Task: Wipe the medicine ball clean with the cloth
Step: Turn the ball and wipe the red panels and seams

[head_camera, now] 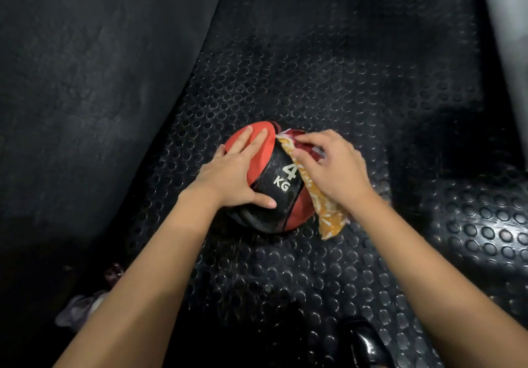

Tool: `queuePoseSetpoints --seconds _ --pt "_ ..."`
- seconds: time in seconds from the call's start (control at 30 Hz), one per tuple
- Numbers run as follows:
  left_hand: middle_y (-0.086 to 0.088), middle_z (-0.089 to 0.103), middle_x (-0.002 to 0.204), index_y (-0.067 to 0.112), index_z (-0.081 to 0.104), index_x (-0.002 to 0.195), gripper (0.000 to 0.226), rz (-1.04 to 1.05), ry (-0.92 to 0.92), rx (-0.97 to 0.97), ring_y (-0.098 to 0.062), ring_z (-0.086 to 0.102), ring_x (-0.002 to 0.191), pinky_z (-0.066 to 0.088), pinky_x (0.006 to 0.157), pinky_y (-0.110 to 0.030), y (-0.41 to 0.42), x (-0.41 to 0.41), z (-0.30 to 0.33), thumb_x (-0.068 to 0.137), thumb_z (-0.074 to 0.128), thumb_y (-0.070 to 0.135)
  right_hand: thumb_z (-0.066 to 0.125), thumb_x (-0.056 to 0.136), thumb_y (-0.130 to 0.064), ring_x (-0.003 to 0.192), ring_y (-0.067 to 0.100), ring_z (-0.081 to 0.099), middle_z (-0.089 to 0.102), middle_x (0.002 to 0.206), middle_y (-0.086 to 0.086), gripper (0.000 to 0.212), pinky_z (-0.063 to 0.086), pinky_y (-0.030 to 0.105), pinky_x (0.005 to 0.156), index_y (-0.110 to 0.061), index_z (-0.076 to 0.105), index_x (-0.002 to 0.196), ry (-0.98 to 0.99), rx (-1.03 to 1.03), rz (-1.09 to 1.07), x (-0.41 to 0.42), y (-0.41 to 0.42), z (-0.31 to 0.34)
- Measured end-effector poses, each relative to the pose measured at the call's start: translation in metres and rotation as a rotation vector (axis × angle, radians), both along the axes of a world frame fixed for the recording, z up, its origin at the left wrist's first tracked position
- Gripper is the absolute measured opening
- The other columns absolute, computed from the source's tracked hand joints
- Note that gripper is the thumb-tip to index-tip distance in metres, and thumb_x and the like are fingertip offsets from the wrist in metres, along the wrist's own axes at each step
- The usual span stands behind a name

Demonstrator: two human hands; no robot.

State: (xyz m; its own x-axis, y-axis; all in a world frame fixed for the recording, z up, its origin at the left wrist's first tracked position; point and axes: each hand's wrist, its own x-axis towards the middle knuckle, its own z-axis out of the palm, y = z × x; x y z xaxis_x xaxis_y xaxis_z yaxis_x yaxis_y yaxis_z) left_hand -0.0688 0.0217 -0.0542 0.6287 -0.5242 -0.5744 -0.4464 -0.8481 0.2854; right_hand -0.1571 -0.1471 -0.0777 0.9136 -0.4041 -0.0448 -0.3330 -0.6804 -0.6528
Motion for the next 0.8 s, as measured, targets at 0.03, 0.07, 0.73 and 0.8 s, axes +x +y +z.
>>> queuePoseSetpoints --seconds 0.03,0.07,0.73,0.8 --pt "0.026 -0.024 0.152 0.051 -0.019 0.143 0.135 -0.001 -0.011 0.009 -0.038 -0.002 0.146 0.023 0.11 -0.058 -0.001 -0.002 -0.001 0.054 0.082 0.06 0.054 0.089 -0.049 0.092 0.005 0.053 0.054 0.115 -0.016 0.032 0.034 0.026 0.077 -0.037 0.061 0.119 -0.005 -0.034 0.017 -0.001 0.004 -0.002" --pt "0.025 -0.025 0.152 0.051 -0.02 0.142 0.136 -0.004 -0.031 0.015 -0.038 -0.002 0.145 0.025 0.109 -0.058 -0.002 -0.004 -0.002 0.053 0.082 0.061 0.054 0.09 -0.049 0.088 0.005 0.054 0.053 0.115 -0.017 0.033 0.034 0.025 0.075 -0.037 0.061 0.12 -0.01 -0.051 0.014 -0.001 0.008 -0.003" --pt "0.024 -0.022 0.154 0.048 -0.016 0.145 0.136 0.068 -0.069 -0.007 -0.038 0.0 0.145 0.031 0.105 -0.057 -0.003 -0.019 -0.002 0.054 0.083 0.058 0.056 0.092 -0.029 0.067 0.025 0.062 0.058 0.1 0.002 0.022 0.041 0.029 0.056 -0.025 0.07 0.109 -0.065 -0.33 0.121 0.01 0.024 0.01" --pt "0.025 -0.022 0.154 0.048 -0.015 0.145 0.135 0.07 -0.064 -0.014 -0.037 0.001 0.146 0.03 0.106 -0.057 -0.003 -0.017 -0.002 0.054 0.084 0.057 0.062 0.087 -0.024 0.058 0.024 0.06 0.059 0.093 0.003 0.018 0.044 0.029 0.049 -0.023 0.073 0.101 -0.109 -0.305 0.144 -0.001 0.037 0.007"
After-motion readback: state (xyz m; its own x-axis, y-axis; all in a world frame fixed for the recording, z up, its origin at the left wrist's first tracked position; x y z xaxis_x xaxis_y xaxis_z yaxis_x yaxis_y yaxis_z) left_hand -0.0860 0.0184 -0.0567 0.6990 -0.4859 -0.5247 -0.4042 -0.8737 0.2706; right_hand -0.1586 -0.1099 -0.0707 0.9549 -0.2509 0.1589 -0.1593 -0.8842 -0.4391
